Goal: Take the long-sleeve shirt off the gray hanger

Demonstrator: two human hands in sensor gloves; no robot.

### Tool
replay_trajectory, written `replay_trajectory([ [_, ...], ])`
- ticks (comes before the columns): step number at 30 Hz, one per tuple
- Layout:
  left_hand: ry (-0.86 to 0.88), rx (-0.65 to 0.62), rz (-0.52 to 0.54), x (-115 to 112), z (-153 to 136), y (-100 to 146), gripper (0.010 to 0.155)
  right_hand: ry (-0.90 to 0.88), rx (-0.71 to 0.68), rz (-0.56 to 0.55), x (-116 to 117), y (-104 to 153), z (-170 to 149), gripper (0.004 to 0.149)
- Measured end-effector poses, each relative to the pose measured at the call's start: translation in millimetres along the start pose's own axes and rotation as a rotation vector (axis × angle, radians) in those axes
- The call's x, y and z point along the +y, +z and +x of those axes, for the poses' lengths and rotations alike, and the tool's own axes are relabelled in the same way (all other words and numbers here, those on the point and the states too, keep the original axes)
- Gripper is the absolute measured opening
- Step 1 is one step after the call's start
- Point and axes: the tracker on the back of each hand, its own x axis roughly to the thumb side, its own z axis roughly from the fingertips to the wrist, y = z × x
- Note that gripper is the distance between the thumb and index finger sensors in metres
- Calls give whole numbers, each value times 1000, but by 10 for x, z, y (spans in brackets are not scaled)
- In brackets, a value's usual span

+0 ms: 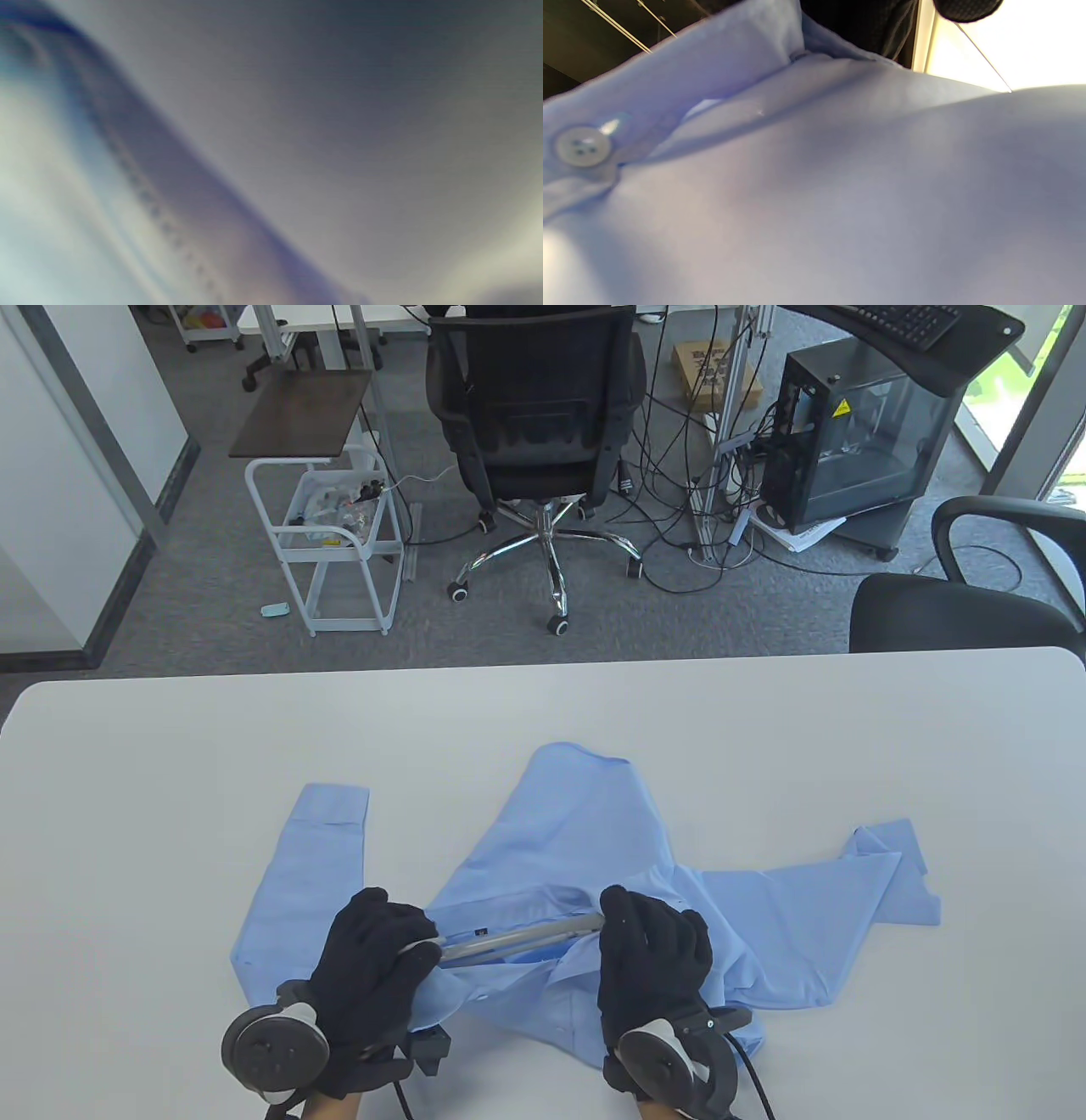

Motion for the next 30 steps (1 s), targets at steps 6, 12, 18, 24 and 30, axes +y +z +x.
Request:
replay_trajectory([
  [6,25,-17,14,14,8,13,46,10,48,41,24,-8,-45,57],
  [12,26,-33,17,-4,26,30,46,32,90,55,49,-18,-89,52],
  [18,66,-47,33,16,71,34,46,57,137,43,24,-18,-136,58],
  [24,57,-63,15,-15,100,46,46,71,156,38,19,-18,-164,53],
  [30,96,-55,40,47,67,37,47,20,241,16,-10,-23,-246,47],
])
